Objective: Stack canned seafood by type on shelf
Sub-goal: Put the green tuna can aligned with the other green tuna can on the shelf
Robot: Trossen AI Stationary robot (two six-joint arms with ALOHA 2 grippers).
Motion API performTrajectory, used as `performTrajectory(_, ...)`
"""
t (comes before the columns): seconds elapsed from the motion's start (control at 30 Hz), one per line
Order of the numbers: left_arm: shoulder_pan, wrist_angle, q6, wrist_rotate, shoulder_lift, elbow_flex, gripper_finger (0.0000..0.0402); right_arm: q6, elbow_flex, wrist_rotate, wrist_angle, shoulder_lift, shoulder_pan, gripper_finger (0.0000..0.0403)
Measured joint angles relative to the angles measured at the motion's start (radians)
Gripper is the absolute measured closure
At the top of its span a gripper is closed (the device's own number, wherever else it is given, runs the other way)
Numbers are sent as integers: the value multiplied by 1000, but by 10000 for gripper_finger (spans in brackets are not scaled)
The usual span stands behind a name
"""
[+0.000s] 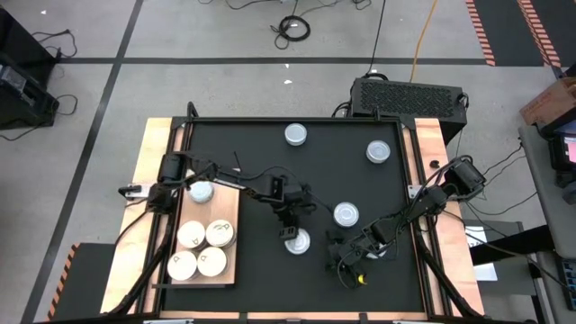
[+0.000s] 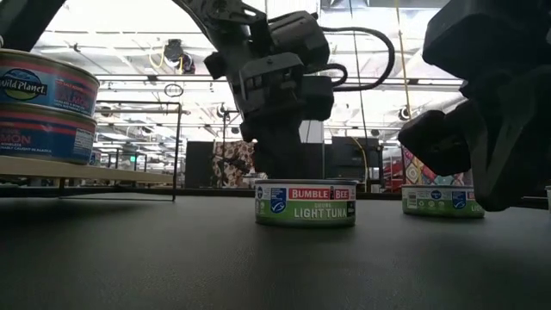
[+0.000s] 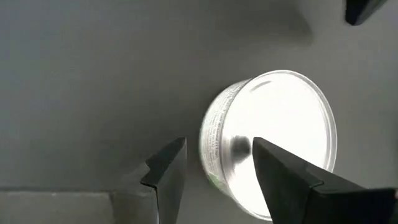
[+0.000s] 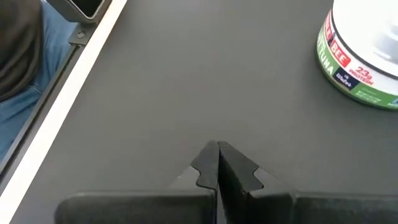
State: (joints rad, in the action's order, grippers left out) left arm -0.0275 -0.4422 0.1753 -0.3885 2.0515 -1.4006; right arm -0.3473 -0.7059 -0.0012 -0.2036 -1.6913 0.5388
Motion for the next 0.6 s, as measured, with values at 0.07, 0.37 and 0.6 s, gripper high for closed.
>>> performTrajectory(0.07, 1, 8, 1, -5, 10, 0, 217, 0, 0, 0, -1, 0, 0, 403)
performTrajectory(0.37, 1, 13, -25, -50, 15, 0, 249, 0, 0, 0, 0, 0, 0, 403)
performTrajectory(0.6, 4, 9, -25, -56, 14, -2, 365, 0, 0, 0, 0, 0, 0, 403)
